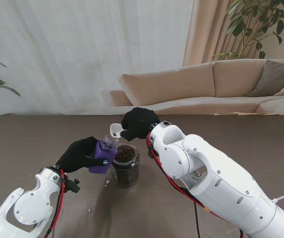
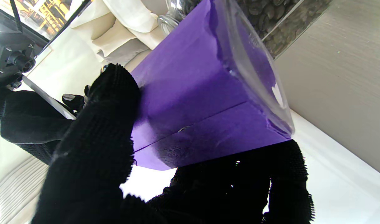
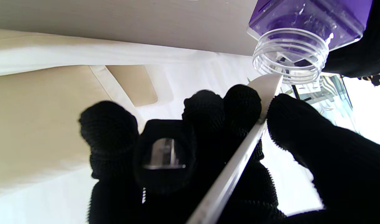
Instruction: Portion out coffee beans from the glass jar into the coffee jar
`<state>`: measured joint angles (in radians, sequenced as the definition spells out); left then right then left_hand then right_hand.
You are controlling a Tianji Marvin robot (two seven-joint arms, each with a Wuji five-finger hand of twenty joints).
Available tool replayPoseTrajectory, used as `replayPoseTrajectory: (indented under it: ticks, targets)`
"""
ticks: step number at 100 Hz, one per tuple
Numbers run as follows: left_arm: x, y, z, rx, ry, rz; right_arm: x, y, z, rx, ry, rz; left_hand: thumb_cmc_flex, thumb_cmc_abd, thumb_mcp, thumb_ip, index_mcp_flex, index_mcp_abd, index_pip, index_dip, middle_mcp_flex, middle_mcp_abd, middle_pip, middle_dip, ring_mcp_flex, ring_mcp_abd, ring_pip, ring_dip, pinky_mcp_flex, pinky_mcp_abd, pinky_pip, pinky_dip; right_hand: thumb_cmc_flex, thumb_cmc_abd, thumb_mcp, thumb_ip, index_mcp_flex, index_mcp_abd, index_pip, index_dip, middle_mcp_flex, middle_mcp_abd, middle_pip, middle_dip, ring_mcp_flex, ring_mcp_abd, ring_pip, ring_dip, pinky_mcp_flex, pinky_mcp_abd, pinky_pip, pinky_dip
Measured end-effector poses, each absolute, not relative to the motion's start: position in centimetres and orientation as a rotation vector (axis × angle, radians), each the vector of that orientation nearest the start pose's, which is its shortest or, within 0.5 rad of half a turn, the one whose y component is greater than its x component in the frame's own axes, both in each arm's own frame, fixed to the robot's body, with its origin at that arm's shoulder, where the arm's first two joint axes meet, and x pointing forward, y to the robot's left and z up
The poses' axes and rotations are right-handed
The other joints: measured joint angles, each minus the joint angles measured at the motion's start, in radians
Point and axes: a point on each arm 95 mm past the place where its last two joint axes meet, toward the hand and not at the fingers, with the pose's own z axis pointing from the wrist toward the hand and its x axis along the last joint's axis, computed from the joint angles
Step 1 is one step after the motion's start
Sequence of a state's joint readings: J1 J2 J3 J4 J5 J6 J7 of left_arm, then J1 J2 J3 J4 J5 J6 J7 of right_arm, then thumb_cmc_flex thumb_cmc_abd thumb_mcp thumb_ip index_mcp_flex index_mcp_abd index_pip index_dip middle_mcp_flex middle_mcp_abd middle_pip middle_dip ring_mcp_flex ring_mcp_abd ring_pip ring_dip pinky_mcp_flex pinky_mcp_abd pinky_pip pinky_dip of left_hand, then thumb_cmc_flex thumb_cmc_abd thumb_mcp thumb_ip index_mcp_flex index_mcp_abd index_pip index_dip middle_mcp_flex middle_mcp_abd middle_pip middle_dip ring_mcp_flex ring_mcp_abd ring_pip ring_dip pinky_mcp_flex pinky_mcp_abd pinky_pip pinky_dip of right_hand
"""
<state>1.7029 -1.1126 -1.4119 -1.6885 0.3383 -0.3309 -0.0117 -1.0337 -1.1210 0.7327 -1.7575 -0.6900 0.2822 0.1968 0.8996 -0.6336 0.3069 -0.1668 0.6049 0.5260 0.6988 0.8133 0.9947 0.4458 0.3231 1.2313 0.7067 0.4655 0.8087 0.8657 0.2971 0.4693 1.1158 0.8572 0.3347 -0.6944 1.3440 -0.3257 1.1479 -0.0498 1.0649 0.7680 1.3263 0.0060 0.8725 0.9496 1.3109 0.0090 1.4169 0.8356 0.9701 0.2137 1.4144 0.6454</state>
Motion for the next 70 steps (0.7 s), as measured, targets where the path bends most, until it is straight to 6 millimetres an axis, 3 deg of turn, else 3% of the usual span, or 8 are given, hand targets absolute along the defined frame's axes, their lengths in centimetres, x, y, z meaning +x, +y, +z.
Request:
replayPoseTrajectory:
  ticks: [70]
  targets:
    - [37.99,3.19,-28.76,-1.531,1.047,-2.198,42.68,17.30,-18.23,0.670,1.643,1.878,0.000,0.000,0.000,0.000,0.000,0.000,0.000,0.000,0.000,0.000,-0.001,-0.001,0.000,0.001,0.000,0.000,0.000,0.000,0.000,0.000,0.000,0.000,0.000,0.000,0.000,0.002,0.000,0.000,0.000,0.000,0.000,0.000,0.000,0.000,-0.004,0.000,0.000,0.000,0.000,0.000]
